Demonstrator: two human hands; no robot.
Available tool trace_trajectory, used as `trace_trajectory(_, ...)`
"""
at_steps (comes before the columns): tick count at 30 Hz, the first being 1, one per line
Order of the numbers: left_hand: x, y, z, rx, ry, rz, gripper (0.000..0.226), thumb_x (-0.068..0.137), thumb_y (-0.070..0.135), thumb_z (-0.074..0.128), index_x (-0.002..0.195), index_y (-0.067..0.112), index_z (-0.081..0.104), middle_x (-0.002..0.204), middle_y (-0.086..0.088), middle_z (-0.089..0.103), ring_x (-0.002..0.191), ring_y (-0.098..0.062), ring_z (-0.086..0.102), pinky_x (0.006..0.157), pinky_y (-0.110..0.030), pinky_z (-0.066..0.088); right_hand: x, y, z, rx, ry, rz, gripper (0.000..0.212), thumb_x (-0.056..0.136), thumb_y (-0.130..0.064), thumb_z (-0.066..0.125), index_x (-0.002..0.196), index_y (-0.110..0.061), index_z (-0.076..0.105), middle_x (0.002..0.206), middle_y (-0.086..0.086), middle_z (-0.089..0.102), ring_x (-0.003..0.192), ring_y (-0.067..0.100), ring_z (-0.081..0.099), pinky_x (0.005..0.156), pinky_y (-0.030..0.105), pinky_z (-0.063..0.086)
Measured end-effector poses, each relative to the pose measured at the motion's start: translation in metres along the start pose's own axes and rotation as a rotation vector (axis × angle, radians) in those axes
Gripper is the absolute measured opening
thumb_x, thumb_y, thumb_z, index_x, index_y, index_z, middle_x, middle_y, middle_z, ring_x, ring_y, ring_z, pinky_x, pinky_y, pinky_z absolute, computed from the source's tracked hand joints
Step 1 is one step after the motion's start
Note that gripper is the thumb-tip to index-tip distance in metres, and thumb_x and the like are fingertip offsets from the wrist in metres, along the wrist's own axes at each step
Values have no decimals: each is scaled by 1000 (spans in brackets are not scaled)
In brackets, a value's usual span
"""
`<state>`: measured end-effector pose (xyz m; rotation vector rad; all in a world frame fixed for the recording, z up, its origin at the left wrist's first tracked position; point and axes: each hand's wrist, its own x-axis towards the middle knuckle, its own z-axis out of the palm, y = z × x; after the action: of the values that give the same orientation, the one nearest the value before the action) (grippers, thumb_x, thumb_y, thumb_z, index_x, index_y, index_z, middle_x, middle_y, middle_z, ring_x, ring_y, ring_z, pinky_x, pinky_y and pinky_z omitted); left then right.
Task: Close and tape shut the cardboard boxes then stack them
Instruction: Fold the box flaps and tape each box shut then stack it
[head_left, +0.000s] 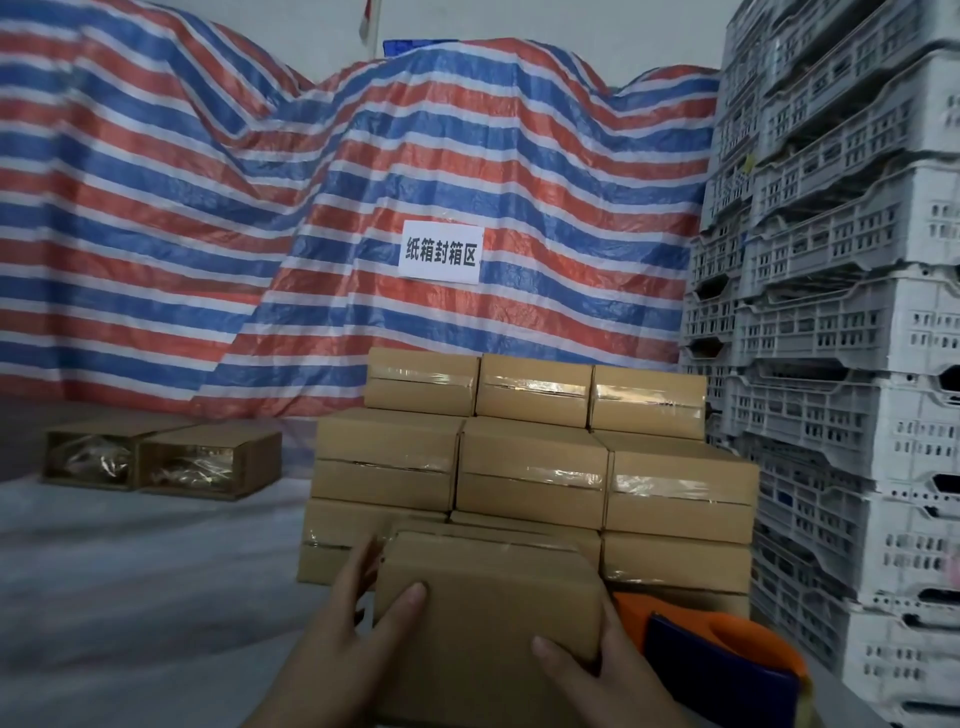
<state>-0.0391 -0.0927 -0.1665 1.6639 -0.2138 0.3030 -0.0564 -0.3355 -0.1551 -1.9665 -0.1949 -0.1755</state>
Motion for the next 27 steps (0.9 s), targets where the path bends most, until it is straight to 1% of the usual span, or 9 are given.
trace_trajectory(5, -9, -4, 11, -77, -9, 13, 59, 70, 49, 69, 127, 48, 52, 107, 31, 68, 100, 11, 63, 89, -22, 48, -2, 2, 2, -78, -13, -49, 119, 79, -38, 83, 158, -36, -5, 153, -10, 33, 151, 17, 18, 125, 42, 20)
trace_trajectory(9, -7, -4, 13, -95, 111, 12, 45, 85, 25, 73, 127, 34, 59, 102, 17, 73, 102, -3, 65, 100, -35, 48, -4, -1, 3, -32, -19, -96, 116, 68, -39, 86, 158, -30, 14, 146, -12, 45, 143, 11, 35, 121, 36, 30)
trace_trajectory(12, 1, 23, 6, -76, 175, 52, 35, 82, 34, 73, 115, 40, 63, 92, 20, 72, 95, 0, 65, 85, -30, 53, -1, -15, 6, 80, 70, -140, 105, 65, -30, 88, 153, -33, 32, 133, -15, 57, 119, -4, 53, 88, 9, 48)
trace_trajectory(14, 11, 52, -4, -55, 186, 102, 24, 75, 55, 66, 98, 50, 65, 83, 29, 69, 78, 9, 64, 66, -21, 48, 10, -39, 5, 133, 132, -180, 100, 65, -40, 85, 148, -45, 30, 127, -18, 55, 109, -5, 53, 69, 9, 50)
trace_trajectory(17, 34, 100, -21, -7, 214, 228, 32, 69, 72, 57, 93, 52, 65, 87, 31, 67, 78, 8, 64, 64, -23, 48, 31, -93, -3, 127, 192, -288, 99, 57, -68, 71, 146, -54, 31, 130, -16, 54, 112, 7, 58, 70, 19, 55)
trace_trajectory(21, 85, 149, -40, 38, 317, 311, 24, 81, 67, 59, 87, 44, 61, 86, 19, 67, 77, 1, 62, 58, -19, 43, 74, -157, -9, 168, 209, -403, 81, 67, -71, 66, 141, -50, 40, 120, -21, 59, 94, 0, 66, 63, 12, 54)
trace_trajectory(23, 111, 164, -45, 65, 374, 313, 30, 84, 67, 57, 83, 37, 59, 84, 16, 63, 77, -3, 59, 56, -20, 39, 102, -178, -5, 181, 222, -358, 77, 79, -70, 62, 147, -43, 36, 125, -18, 56, 98, 3, 61, 75, 20, 55)
trace_trajectory(25, 136, 171, -50, 74, 388, 283, 33, 86, 66, 55, 81, 33, 56, 84, 10, 61, 77, -7, 57, 56, -23, 37, 130, -187, 2, 227, 230, -255, 76, 88, -65, 60, 151, -33, 35, 130, -8, 55, 109, 14, 57, 97, 40, 52)
trace_trajectory(27, 159, 175, -56, 62, 359, 219, 34, 89, 64, 53, 85, 30, 54, 86, 6, 59, 79, -11, 56, 56, -26, 36, 153, -191, 9, 292, 221, -165, 71, 89, -62, 61, 148, -26, 41, 128, -3, 57, 110, 19, 57, 101, 44, 48)
